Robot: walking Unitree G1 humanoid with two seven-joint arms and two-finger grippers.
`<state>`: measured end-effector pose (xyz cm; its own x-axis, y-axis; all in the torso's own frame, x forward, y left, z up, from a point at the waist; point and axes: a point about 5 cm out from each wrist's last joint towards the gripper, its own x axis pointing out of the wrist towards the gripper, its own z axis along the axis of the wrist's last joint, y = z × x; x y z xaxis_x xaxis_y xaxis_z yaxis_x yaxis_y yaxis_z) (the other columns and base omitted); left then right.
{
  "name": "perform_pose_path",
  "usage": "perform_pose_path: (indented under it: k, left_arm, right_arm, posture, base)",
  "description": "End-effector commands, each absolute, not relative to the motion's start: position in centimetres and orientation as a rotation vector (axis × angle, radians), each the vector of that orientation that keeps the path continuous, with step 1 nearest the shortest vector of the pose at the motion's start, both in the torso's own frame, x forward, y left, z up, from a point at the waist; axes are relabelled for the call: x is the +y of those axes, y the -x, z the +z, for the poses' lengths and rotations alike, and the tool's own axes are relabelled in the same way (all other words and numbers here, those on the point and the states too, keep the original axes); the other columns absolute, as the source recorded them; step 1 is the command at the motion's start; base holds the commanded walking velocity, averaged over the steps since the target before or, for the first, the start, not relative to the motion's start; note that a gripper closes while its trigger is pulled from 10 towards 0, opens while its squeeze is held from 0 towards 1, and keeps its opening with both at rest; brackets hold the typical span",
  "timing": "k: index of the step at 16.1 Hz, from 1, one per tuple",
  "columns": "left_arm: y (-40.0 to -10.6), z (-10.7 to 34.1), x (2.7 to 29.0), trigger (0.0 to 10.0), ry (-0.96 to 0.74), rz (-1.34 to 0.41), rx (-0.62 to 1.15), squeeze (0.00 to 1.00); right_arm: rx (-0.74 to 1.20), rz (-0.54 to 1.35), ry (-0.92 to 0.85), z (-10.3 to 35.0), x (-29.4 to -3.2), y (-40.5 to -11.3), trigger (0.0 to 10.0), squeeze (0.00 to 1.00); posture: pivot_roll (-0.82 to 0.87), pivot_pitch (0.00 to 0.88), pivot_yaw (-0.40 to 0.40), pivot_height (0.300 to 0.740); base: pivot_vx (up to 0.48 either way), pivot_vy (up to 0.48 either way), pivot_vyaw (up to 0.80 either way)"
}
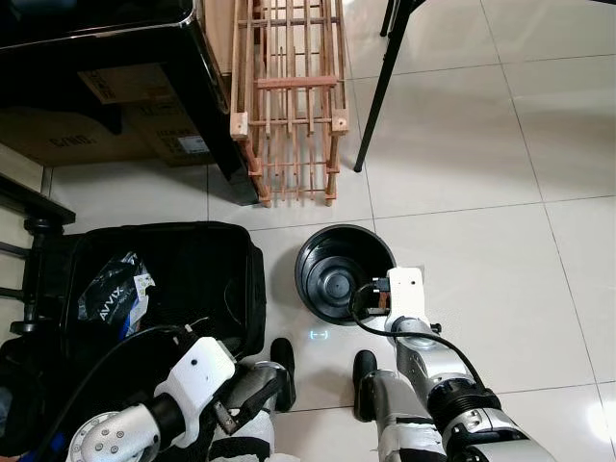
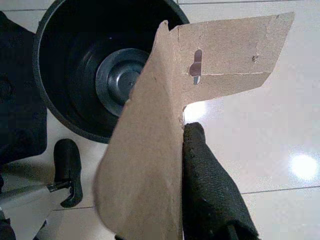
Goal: Picking trash to rubbish bin
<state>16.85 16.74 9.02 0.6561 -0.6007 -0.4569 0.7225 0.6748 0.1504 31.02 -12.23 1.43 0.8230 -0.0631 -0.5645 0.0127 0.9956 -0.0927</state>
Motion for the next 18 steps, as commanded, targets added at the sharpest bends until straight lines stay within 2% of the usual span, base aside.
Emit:
perform_pose_path:
  k: [1,9,13,14,15,18]
  left_arm:
    - [-15.9,7.8,16.8,10.0,-0.349,-0.785,0.443,0.00]
    - [-15.6,8.0,16.9,10.0,-0.353,-0.776,0.430,0.00]
    - [-14.9,8.2,17.1,10.0,-0.351,-0.766,0.447,0.00]
    - [-14.9,8.2,17.2,10.0,-0.350,-0.763,0.449,0.00]
    - [-14.8,8.2,17.2,10.0,-0.346,-0.756,0.451,0.00]
    - [-14.7,8.2,17.2,10.0,-0.342,-0.753,0.453,0.00]
  right_arm:
    - [0.645,-0.026,0.106,0.2,-12.1,-30.0,10.0,0.00]
    - [0.646,0.033,0.014,0.5,-10.6,-30.6,10.0,0.00]
    - [0.634,0.052,0.041,1.0,-10.0,-31.2,10.0,0.00]
    - [0.629,0.055,0.037,1.2,-9.9,-31.3,10.0,0.07]
    - [0.620,0.057,0.036,1.3,-9.9,-31.5,10.0,1.00]
    - [0.609,0.049,0.044,1.4,-10.1,-31.6,10.0,1.00]
  posture:
    - [0.21,0.501,0.056,0.740]
    - [0.24,0.515,0.063,0.740]
    - [0.26,0.533,0.068,0.740]
    - [0.26,0.533,0.068,0.740]
    - [0.26,0.536,0.065,0.740]
    - [0.26,0.538,0.064,0.740]
  base:
    - [0.000,0.000,0.00]
    - [0.000,0.000,0.00]
    - [0.000,0.000,0.00]
    - [0.000,0.000,0.00]
    - [0.000,0.000,0.00]
    - [0.000,0.000,0.00]
